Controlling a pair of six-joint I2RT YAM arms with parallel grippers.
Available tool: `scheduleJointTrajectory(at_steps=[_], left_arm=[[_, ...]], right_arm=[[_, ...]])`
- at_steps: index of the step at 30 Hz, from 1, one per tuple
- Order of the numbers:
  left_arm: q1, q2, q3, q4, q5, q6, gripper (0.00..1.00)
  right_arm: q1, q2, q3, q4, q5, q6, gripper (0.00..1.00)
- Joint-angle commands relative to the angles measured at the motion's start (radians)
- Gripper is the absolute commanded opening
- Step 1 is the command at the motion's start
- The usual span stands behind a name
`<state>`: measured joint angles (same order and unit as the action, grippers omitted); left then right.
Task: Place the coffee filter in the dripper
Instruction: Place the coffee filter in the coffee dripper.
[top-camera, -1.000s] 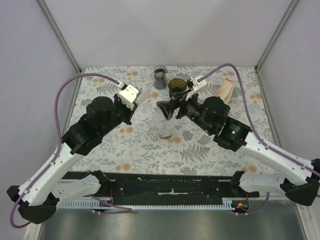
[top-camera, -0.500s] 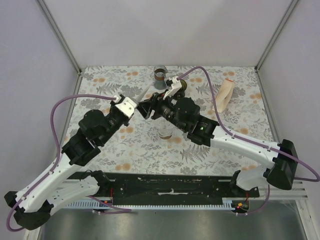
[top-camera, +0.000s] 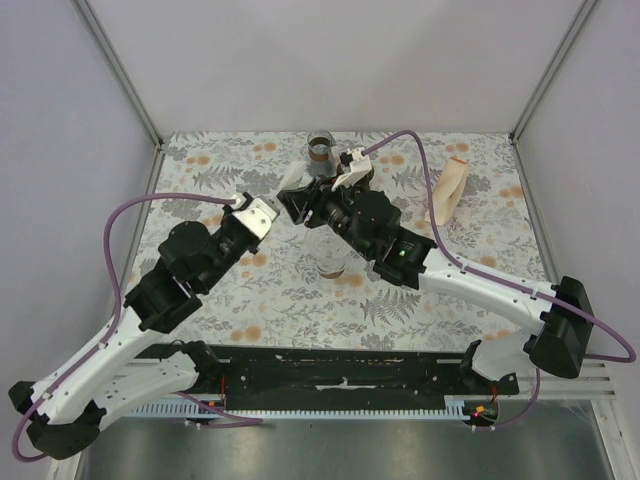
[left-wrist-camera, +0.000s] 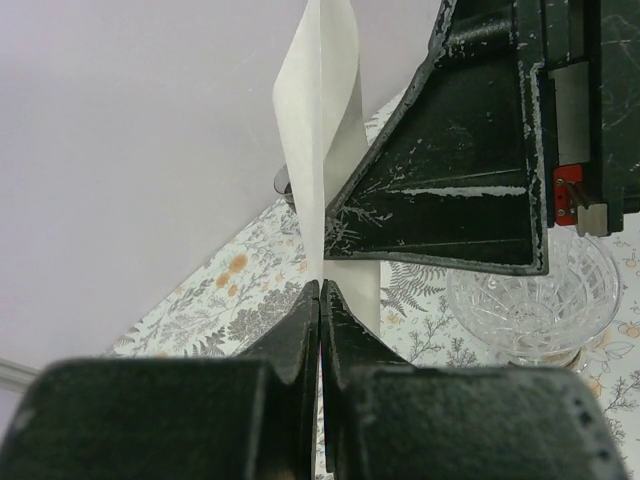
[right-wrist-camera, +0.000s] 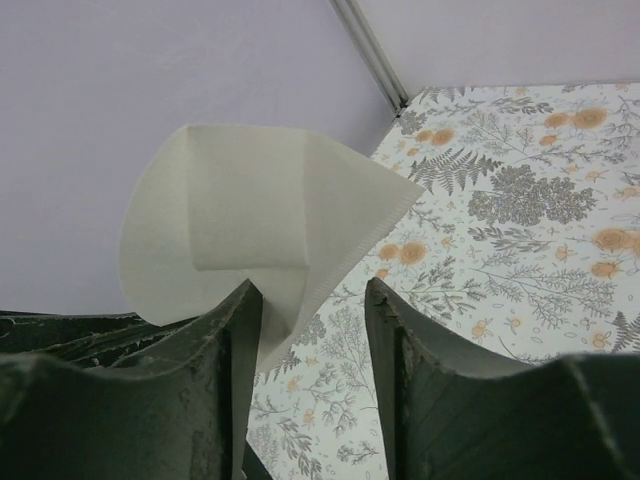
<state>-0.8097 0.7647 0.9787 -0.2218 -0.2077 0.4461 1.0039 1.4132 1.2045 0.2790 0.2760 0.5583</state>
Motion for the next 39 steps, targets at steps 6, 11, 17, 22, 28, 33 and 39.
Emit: scheduleJointTrajectory(at_steps=[6,11,17,22,28,33,39], left_arm=[[-0.008,0.031,0.020,0.019,-0.027,0.062,0.02],[-0.011,0.042,0.025,0.015,-0.025,0.080,0.02],[-0.017,0.045,0.034,0.047,-0.073,0.111,0.02],[-0.017,0.045,0.041,0.099,-0.117,0.163,0.02],[-0.017,0.045,0.037,0.179,-0.154,0.258,0.02],[-0.017,0.053,0.032,0.217,-0.145,0.315,0.02],[-0.017,0.054,-0.005,0.256,-0.122,0.382,0.02]], right_arm=[[0.002,0.009,0.075,0.015,0.054,-0.060,0.64],[0.002,0.026,0.116,0.000,0.084,-0.081,0.66],[-0.008,0.044,0.118,-0.054,0.175,-0.113,0.58],[-0.024,0.029,0.093,-0.070,0.238,-0.143,0.57],[-0.037,-0.026,0.035,-0.058,0.265,-0.146,0.59],[-0.037,-0.040,0.032,-0.081,0.226,-0.130,0.62],[-0.039,-0.086,-0.011,0.012,0.068,-0.100,0.67]])
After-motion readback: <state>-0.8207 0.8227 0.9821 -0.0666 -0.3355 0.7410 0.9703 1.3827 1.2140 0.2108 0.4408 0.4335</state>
